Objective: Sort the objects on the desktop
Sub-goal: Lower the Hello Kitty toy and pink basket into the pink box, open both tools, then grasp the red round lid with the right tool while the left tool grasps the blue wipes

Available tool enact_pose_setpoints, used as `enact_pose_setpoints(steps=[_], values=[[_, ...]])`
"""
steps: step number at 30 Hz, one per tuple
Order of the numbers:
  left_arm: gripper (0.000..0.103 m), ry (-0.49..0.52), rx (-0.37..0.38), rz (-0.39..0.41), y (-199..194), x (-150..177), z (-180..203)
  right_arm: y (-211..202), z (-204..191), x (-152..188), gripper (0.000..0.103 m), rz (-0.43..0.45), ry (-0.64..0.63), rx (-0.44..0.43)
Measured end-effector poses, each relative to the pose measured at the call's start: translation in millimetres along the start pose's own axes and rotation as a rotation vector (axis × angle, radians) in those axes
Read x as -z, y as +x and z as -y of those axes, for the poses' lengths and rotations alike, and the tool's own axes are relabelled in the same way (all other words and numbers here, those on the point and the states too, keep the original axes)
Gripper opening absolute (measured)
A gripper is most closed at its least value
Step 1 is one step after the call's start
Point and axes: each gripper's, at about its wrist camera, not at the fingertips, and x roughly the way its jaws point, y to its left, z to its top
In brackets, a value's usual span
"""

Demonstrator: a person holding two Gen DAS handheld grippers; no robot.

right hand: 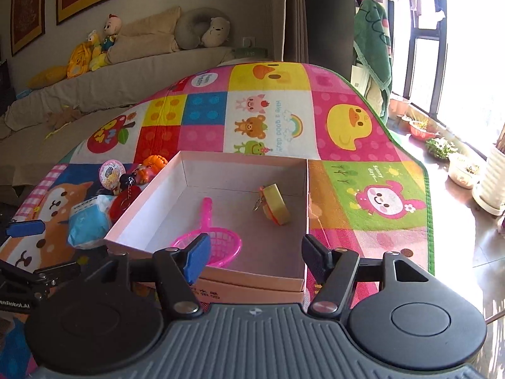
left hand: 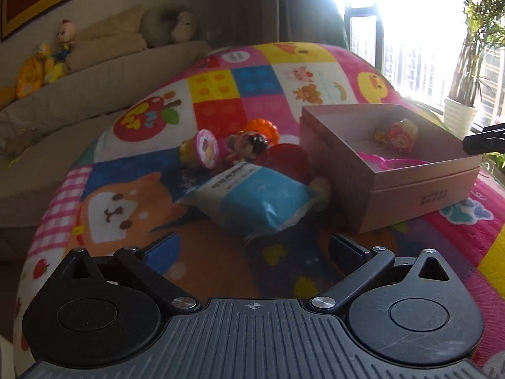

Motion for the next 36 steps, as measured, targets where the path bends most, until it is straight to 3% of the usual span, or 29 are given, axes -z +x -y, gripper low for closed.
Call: enact_pose_setpoints(steps=[3,8,12,16,19,21,23,26,32,36], values=[[0.103,-0.103,-0.136,-0.019,3,7,-36,-8,-30,6,0.068,0.019,-0.108,0.008],[0.103,-0.239,-0.192,-0.03,-2,17,-76,-4,-98,1,0.068,0.06,-0.283,-0.072],[0.103,-0.337,-0.144,-0.016,-8,28,-93,22,-149,-9,0.065,0.032,-0.352,-0.164],[0.103,-0.368,-0.087,0.0,-15,33,-96,68,-174,-42,0.059,-0.064,-0.242,-0.249],[0.103,-0.327,-0.05,0.037,-21,34,-87,100,-179,-68,0.052,-0.087,-0.199,-0.207],[0.103,-0.285,-0.038,0.061,-24,34,-79,122,-178,-82,0.04,-0.125,-0.205,-0.144],[0.103,-0.262,-0.034,0.071,-24,34,-74,146,-176,-91,0.028,-0.18,-0.227,-0.069],[0.103,-0.277,-0.021,0.075,-24,34,-76,171,-173,-92,0.021,-0.24,-0.27,-0.029],[0.103,-0.295,-0.006,0.074,-24,35,-81,180,-182,-79,0.013,-0.276,-0.321,-0.044],[0.103,-0.286,0.025,0.063,-24,35,-81,153,-189,-71,0.004,-0.313,-0.308,-0.183]])
